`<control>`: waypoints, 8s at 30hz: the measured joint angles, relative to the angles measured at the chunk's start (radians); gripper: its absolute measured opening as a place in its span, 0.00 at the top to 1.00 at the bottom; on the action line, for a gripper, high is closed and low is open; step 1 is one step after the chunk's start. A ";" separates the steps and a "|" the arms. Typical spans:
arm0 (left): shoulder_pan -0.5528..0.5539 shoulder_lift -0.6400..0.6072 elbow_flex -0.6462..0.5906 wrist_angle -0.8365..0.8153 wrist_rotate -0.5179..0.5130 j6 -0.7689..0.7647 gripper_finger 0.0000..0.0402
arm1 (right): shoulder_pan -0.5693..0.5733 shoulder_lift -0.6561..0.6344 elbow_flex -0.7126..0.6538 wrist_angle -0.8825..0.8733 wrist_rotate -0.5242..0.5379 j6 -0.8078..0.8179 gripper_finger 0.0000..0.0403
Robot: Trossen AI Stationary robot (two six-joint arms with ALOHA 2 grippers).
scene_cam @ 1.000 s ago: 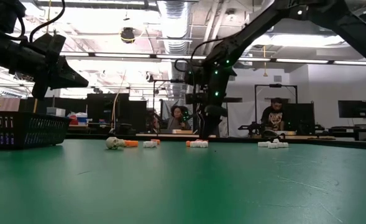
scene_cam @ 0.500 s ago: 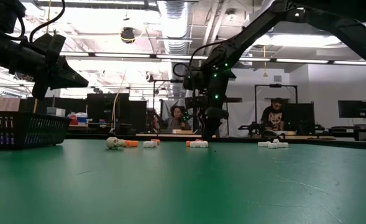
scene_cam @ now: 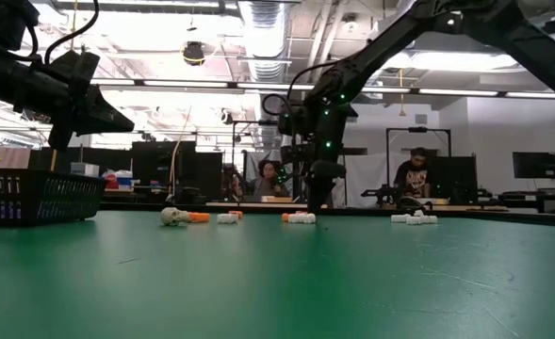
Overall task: Sort Halloween decoration
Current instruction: Put the orange skeleton toy into the bottom black basket
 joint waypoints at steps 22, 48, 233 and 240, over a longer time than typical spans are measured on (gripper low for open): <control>0.000 0.000 0.000 -0.001 0.079 -0.006 0.97 | 0.077 0.003 0.462 -0.414 0.010 0.022 0.98; 0.000 0.000 0.000 0.000 0.078 -0.006 0.97 | 0.489 0.001 0.570 -0.613 -0.002 0.152 0.98; 0.000 0.015 0.000 0.000 0.045 -0.066 0.97 | 0.328 -0.225 -0.224 0.267 0.109 0.134 0.74; 0.000 0.015 0.000 0.000 0.046 -0.064 0.97 | 0.326 -0.181 -0.220 0.272 0.109 0.107 0.74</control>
